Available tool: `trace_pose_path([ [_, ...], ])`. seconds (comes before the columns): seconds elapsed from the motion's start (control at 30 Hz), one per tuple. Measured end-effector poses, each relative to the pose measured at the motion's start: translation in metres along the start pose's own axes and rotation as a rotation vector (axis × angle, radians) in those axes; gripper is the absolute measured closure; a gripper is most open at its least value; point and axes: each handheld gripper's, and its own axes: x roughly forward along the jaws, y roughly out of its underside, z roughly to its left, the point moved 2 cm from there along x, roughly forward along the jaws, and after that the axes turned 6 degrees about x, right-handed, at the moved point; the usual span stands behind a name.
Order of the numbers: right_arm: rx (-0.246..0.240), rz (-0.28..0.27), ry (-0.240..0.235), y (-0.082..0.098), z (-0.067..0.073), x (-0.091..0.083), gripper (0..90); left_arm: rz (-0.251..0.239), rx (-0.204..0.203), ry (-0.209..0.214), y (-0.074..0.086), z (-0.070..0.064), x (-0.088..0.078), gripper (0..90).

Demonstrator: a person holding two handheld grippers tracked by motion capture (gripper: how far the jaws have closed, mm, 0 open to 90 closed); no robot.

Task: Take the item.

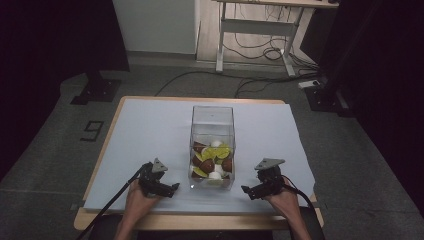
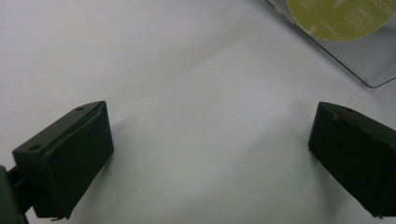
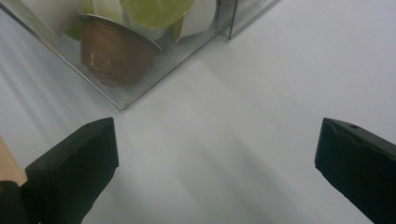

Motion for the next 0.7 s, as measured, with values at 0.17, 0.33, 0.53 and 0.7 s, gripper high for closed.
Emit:
trace_pose_path([
  [0.17,-0.008,-0.033,-0.018,-0.008,0.005,-0.009,0.0,0.0,0.001,0.0,0.0,0.0,0.0,0.0],
  [0.33,-0.035,-0.043,-0.034,-0.019,0.009,-0.016,0.0,0.0,0.001,0.0,0.0,0.0,0.0,0.0],
  [0.53,-0.036,-0.051,-0.053,-0.031,0.015,-0.022,3.5,0.0,0.001,0.0,0.0,0.0,0.0,0.0],
  [0.7,-0.024,-0.052,-0.066,-0.043,0.02,-0.024,5.0,0.001,0.002,0.0,0.0,0.0,0.0,0.0],
])
